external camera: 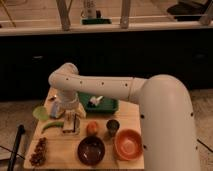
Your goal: Place eraser in paper cup
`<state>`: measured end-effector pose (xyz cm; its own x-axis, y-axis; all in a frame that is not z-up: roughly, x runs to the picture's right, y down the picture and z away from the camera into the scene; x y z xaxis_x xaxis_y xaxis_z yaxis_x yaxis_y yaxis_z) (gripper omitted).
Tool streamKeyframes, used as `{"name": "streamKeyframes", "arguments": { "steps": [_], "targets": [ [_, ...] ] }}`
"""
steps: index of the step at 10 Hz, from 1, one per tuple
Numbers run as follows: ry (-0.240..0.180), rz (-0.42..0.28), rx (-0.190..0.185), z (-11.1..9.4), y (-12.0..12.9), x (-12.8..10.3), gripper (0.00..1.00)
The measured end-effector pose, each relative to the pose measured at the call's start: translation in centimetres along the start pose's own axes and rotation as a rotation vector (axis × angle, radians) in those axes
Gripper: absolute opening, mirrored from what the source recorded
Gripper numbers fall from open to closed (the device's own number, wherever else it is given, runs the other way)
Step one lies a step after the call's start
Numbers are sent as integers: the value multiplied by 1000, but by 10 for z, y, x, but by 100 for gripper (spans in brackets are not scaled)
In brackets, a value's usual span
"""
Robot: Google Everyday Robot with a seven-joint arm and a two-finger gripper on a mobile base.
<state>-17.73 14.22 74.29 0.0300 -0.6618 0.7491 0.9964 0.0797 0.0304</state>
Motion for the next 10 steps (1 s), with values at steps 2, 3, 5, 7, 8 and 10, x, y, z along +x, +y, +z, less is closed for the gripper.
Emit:
{"name": "streamKeyframes", "arguments": {
  "steps": [2, 3, 5, 7, 8, 10],
  "targets": [
    [0, -2, -4, -2, -1, 1, 80],
    [0, -6, -3, -3, -2, 1, 80],
    [6, -12, -4, -7, -3, 1, 80],
    [11, -18, -3, -10, -5, -1, 80],
    [13, -17, -2, -12, -6, -3, 80],
    [17, -10, -1, -15, -7, -5, 80]
  ]
}}
